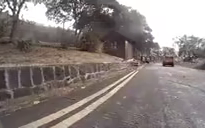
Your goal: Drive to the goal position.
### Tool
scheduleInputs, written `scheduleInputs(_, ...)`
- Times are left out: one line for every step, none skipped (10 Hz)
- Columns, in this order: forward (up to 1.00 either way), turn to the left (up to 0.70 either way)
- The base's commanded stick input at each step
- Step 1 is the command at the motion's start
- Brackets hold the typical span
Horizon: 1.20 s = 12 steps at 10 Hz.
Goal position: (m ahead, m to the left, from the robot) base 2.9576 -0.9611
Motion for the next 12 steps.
scheduleInputs(0.7, 0.0)
scheduleInputs(0.7, 0.0)
scheduleInputs(0.7, 0.0)
scheduleInputs(0.7, 0.0)
scheduleInputs(0.7, 0.0)
scheduleInputs(0.7, 0.0)
scheduleInputs(0.62, 0.0)
scheduleInputs(0.48, 0.0)
scheduleInputs(0.35, 0.0)
scheduleInputs(0.22, 0.0)
scheduleInputs(0.09, 0.0)
scheduleInputs(0.09, 0.0)
